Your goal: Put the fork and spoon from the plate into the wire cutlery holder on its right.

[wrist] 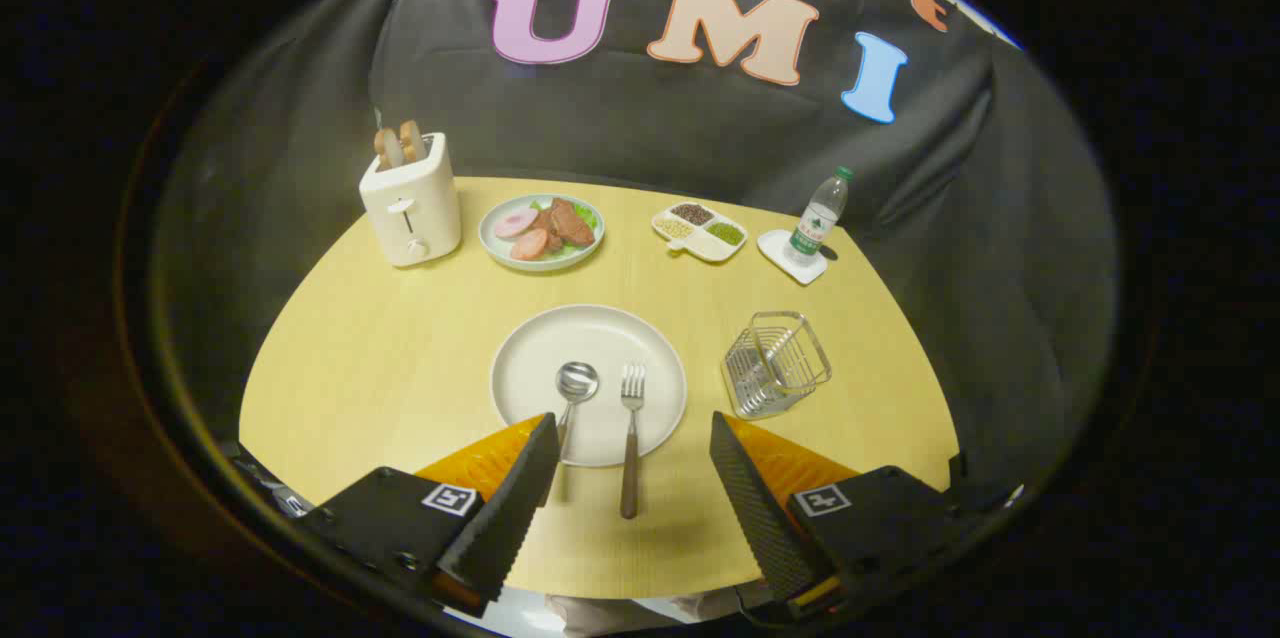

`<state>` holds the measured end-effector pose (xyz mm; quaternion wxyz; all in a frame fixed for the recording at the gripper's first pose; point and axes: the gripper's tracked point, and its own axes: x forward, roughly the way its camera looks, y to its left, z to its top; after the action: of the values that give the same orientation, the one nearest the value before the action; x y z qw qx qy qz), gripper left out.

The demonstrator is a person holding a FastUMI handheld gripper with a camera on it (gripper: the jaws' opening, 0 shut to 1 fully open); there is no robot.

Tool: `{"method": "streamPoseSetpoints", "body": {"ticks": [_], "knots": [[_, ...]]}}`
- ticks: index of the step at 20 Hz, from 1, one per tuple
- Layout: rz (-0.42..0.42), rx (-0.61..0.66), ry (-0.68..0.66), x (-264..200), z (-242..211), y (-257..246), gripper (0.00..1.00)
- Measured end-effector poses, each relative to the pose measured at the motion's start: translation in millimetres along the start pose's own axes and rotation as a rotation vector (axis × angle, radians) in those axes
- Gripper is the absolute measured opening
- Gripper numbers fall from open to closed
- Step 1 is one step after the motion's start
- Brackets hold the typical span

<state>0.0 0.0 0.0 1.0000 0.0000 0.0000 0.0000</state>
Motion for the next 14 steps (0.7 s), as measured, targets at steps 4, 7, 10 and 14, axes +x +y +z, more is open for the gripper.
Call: {"method": "streamPoseSetpoints", "body": {"ticks": [4,7,10,14], "knots": [[0.005,-0.002,0.026,2.1,-8.2,2.1,0.98],[0.002,0.0,0.045,3.6,-13.3,2.2,0.98],[-0.002,0.013,0.059,3.7,-15.1,1.5,0.98],[-0.013,0.019,0.106,6.4,-22.5,-1.2,0.98]]}}
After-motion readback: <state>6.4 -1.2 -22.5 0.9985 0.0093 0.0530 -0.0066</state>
